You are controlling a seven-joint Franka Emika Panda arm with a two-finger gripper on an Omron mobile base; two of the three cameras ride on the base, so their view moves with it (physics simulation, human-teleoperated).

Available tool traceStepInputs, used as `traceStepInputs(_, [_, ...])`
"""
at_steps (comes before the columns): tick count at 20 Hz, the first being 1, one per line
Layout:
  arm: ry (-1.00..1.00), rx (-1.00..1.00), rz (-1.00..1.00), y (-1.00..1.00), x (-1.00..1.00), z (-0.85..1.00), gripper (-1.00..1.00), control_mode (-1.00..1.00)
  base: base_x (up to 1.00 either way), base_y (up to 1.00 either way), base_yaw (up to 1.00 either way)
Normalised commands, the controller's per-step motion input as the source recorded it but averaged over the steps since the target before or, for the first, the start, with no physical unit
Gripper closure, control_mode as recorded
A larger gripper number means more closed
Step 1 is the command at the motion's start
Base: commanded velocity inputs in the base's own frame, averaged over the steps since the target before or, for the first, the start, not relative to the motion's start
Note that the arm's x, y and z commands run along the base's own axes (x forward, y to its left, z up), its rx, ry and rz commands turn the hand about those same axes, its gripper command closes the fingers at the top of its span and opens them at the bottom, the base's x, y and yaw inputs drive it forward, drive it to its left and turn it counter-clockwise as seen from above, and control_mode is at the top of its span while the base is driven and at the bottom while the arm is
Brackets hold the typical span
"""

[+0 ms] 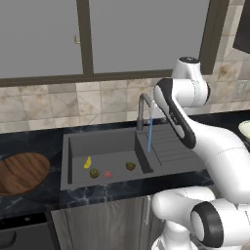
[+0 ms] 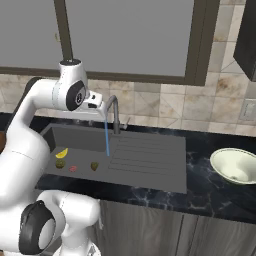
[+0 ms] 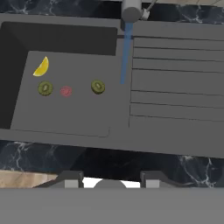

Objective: Pick the kiwis from the sink and place them in one bowl. Place the lemon wedge in the other bowl. Then turn off the sink faucet.

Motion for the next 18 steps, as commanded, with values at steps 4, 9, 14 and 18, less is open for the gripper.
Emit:
traceStepInputs(4, [0.0, 0.0, 0.0, 0.07, -0.01, -0.07, -1.0, -1.0, 0.0, 0.0, 0.0])
traceStepInputs(9, [0.0, 0.0, 0.0, 0.4, -0.04, -0.15, -1.0, -1.0, 0.0, 0.0, 0.0])
traceStepInputs(14, [0.0, 0.0, 0.0, 0.45, 0.0, -0.18, -1.0, -1.0, 0.0, 0.0, 0.0])
traceStepInputs(18, [0.0, 0.0, 0.0, 0.3, 0.0, -0.16, -1.0, -1.0, 0.0, 0.0, 0.0])
